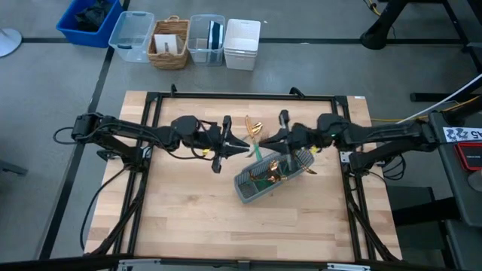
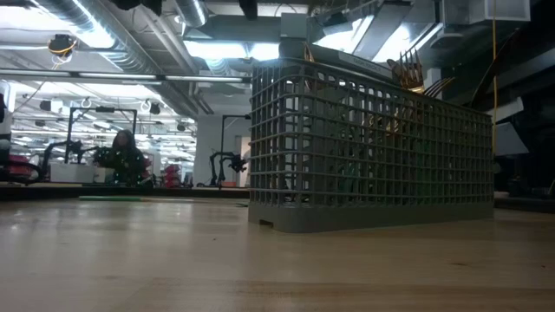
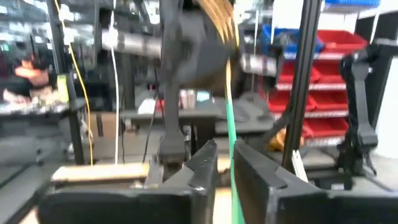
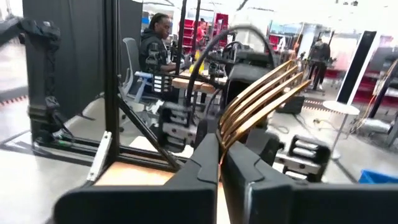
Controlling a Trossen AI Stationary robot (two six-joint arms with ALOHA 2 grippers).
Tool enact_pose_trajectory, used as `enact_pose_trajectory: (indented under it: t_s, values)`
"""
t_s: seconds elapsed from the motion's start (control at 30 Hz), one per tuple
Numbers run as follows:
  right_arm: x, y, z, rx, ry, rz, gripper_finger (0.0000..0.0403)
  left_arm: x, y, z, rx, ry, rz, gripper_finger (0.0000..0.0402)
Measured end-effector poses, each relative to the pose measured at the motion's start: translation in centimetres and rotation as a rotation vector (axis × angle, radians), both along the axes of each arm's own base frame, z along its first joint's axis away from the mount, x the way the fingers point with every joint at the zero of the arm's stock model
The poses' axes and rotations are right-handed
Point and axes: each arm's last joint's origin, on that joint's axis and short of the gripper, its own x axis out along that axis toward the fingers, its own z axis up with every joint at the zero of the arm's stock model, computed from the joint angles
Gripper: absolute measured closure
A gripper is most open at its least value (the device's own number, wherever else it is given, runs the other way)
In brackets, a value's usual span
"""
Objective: Sort silverware
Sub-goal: Put the gold fork into the gray silverware organizer
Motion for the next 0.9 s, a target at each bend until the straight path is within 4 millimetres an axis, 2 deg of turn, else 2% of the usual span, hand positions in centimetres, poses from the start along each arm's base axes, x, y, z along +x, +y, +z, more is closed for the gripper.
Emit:
enact_pose_trajectory:
  t_s: [0.2,0.4,0.67,0.9]
  values:
    - [-4.1,-0.3,1.4,0.109,0.084,0.003,0.0397,0.1,0.1,-1.3,-0.006,0.13,0.013,0.0317]
    - [-7.1,-0.5,0.9,0.109,0.246,-0.019,0.0398,0.0,0.1,-1.8,-0.007,0.184,0.014,0.0307]
    - [-6.9,-0.7,-2.3,0.145,0.555,-0.127,0.0398,0.0,0.1,-1.8,-0.008,0.184,0.014,0.0306]
    - [-5.8,-0.7,-4.0,0.142,0.689,-0.174,0.0399,0.0,0.1,-1.9,-0.008,0.198,0.014,0.0306]
